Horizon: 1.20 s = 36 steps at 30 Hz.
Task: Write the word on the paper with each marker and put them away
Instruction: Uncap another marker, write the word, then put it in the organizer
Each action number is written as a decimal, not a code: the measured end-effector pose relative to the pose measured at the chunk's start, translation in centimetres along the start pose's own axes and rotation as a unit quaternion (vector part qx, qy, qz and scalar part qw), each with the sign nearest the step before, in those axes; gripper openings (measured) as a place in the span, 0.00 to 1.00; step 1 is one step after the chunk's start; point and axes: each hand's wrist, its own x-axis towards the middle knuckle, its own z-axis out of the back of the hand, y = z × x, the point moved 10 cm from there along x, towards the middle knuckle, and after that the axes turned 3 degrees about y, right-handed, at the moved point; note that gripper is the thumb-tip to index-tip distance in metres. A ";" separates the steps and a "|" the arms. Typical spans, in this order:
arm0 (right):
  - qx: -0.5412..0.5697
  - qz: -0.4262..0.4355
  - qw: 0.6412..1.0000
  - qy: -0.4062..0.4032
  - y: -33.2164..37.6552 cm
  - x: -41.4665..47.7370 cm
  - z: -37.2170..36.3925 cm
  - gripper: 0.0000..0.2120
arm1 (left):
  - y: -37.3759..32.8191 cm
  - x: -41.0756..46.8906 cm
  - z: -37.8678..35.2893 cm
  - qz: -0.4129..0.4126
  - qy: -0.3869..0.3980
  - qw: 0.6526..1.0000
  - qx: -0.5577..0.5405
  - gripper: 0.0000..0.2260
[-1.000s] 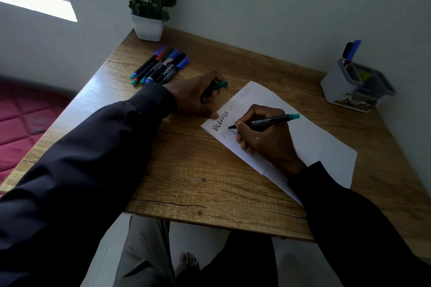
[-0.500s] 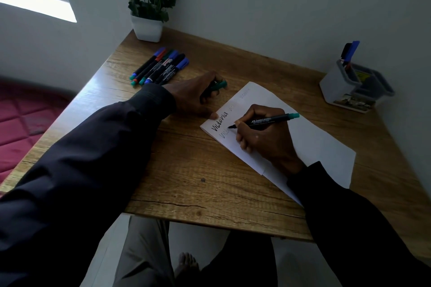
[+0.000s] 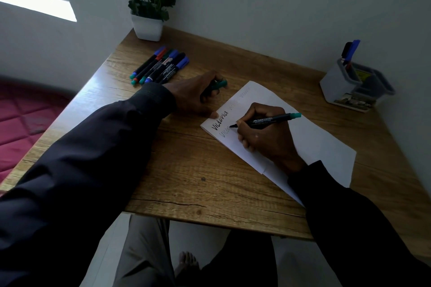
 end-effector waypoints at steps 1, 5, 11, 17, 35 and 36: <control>-0.007 0.004 1.000 0.001 0.1 0.0 0.0 0.07 | 0.0 0.0 0.0 0.000 -0.001 1.000 0.000 0.28; 0.008 -0.014 1.000 -0.004 -0.1 -0.2 0.0 0.06 | 0.2 0.1 -0.1 0.005 0.001 1.000 0.001 0.29; 0.030 -0.022 0.999 -0.017 -0.2 -0.1 0.3 0.06 | -0.1 0.0 0.1 0.004 -0.006 1.000 0.012 0.28; 0.013 -0.023 1.000 -0.013 -0.4 0.1 0.4 0.07 | -0.1 0.0 0.1 0.006 -0.007 1.000 0.023 0.28; 0.029 -0.047 0.998 -0.030 -1.0 0.0 0.7 0.06 | 0.2 0.1 0.1 0.024 -0.014 0.999 0.022 0.32; 0.035 -0.046 0.998 -0.033 -0.9 0.0 0.6 0.06 | 0.2 0.1 0.1 0.022 -0.013 0.999 0.020 0.32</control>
